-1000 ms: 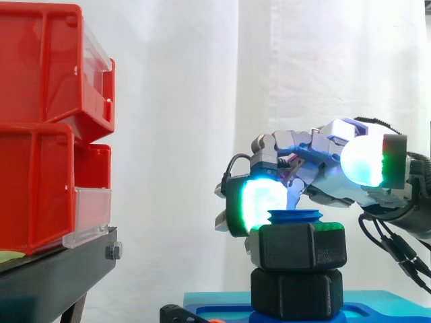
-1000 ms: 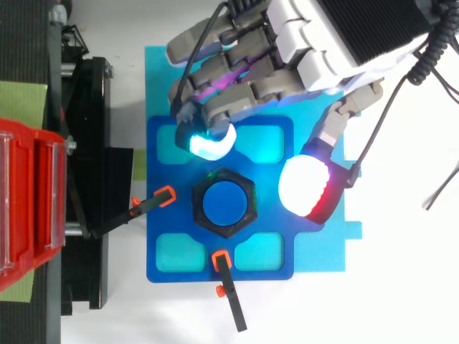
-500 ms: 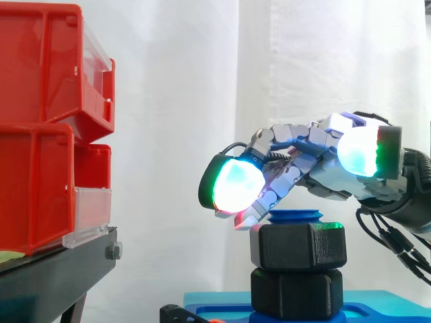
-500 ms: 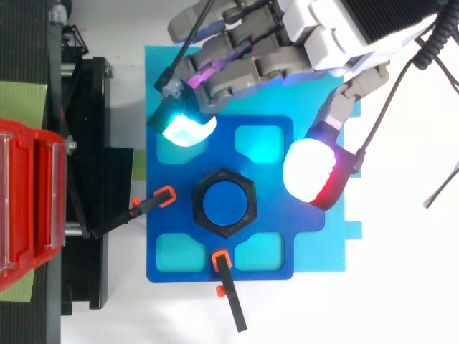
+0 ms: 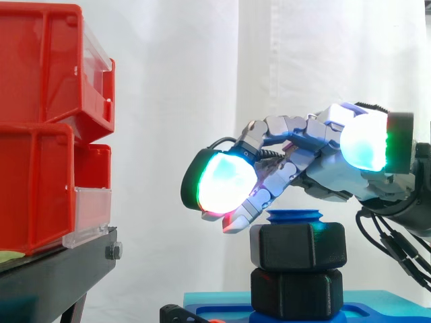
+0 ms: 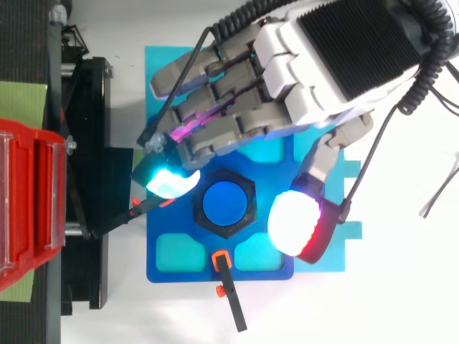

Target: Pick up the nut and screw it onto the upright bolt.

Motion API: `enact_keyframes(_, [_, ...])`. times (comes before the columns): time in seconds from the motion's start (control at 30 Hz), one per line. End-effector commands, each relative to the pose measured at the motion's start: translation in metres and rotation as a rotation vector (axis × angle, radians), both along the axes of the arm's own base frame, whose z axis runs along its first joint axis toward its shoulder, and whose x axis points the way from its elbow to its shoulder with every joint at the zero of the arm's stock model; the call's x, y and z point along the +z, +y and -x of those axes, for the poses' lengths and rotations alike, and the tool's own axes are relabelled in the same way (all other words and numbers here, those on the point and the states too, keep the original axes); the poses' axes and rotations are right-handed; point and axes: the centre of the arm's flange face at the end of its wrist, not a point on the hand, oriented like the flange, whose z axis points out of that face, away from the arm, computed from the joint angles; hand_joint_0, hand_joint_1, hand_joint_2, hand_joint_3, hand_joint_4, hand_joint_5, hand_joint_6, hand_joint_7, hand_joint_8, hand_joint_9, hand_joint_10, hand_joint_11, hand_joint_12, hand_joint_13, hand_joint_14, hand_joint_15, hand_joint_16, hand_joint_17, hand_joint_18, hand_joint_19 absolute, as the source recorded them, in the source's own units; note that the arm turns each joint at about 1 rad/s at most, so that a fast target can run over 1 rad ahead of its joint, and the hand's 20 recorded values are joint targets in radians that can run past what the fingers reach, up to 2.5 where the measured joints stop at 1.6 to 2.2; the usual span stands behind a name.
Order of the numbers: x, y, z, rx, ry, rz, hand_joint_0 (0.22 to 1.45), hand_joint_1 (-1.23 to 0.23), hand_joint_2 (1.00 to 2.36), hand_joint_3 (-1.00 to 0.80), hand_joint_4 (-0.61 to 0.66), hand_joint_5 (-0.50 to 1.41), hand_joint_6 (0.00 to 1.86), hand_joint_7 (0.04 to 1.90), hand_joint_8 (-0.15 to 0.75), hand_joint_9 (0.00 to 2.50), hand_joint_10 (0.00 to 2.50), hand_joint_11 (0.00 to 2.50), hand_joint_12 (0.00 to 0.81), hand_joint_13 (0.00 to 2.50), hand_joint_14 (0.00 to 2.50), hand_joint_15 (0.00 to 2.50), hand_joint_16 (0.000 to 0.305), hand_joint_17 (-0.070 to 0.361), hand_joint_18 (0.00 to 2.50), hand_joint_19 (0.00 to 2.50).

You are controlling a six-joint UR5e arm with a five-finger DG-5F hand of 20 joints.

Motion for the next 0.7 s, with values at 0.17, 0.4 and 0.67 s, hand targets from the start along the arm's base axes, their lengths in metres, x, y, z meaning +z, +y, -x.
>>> enact_keyframes(0.17, [0.001, 0.019, -0.006, -0.01, -0.021, -0.011, 0.49, -0.15, 1.0, -0.5, 0.19, -0.11, 0.5, 0.73, 0.228, 0.85, 0.0, 0.0, 0.222, 0.68, 0.0, 0.0, 0.031, 0.069, 0.43, 0.07])
enact_keyframes(0.4, [-0.008, 0.027, -0.009, -0.011, -0.016, -0.007, 0.49, -0.14, 1.0, -0.5, 0.2, -0.11, 0.5, 0.73, 0.227, 0.85, 0.0, 0.0, 0.226, 0.69, 0.0, 0.0, 0.031, 0.07, 0.43, 0.07])
enact_keyframes(0.67, [-0.016, 0.03, -0.009, -0.012, 0.01, -0.011, 0.47, -0.08, 1.0, -0.5, 0.19, -0.1, 0.5, 0.73, 0.232, 0.85, 0.0, 0.0, 0.232, 0.69, 0.0, 0.0, 0.034, 0.077, 0.44, 0.1])
